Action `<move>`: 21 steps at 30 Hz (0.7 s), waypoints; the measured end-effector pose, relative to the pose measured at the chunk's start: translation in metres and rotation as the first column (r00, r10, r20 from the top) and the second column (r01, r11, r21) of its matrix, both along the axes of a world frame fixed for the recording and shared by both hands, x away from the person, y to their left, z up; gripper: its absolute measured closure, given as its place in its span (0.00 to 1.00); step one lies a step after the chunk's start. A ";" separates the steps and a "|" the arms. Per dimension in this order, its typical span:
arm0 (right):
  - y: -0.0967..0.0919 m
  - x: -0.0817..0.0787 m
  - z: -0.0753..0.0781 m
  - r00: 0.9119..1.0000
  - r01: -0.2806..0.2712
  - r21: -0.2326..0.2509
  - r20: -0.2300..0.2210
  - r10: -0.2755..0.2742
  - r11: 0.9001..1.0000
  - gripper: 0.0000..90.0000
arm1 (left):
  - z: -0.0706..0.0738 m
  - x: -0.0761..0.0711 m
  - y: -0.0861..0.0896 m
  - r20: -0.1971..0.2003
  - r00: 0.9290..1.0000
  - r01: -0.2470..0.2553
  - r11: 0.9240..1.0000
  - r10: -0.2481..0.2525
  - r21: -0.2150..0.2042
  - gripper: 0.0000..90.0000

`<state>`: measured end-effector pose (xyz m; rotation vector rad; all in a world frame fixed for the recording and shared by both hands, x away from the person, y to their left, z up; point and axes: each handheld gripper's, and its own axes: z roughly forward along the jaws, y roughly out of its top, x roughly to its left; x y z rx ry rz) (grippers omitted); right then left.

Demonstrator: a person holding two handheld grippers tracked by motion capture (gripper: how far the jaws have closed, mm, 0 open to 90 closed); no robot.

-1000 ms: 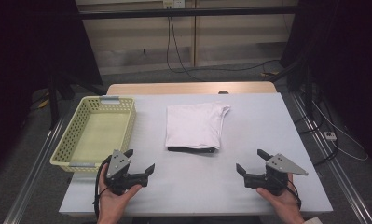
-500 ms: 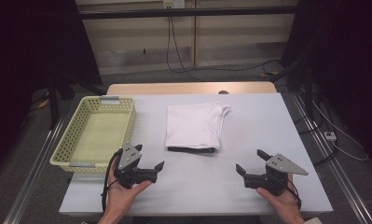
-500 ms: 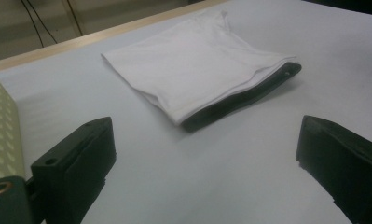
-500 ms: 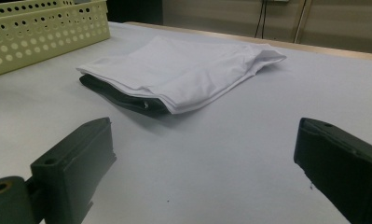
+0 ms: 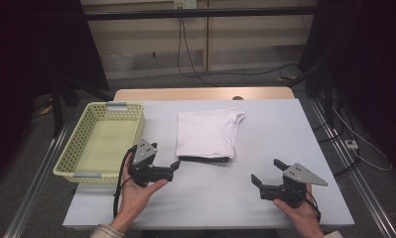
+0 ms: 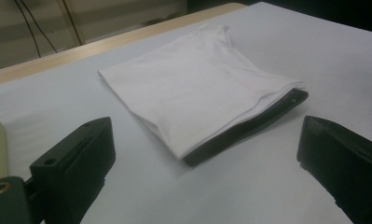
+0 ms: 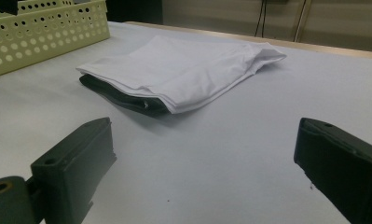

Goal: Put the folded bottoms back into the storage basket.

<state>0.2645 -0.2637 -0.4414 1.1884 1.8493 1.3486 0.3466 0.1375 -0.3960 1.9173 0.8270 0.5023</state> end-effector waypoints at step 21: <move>0.000 0.001 0.000 1.000 0.001 0.000 -0.004 -0.001 1.000 0.06 | 0.011 0.040 -0.021 -0.040 0.999 -0.004 1.000 0.004 0.001 0.05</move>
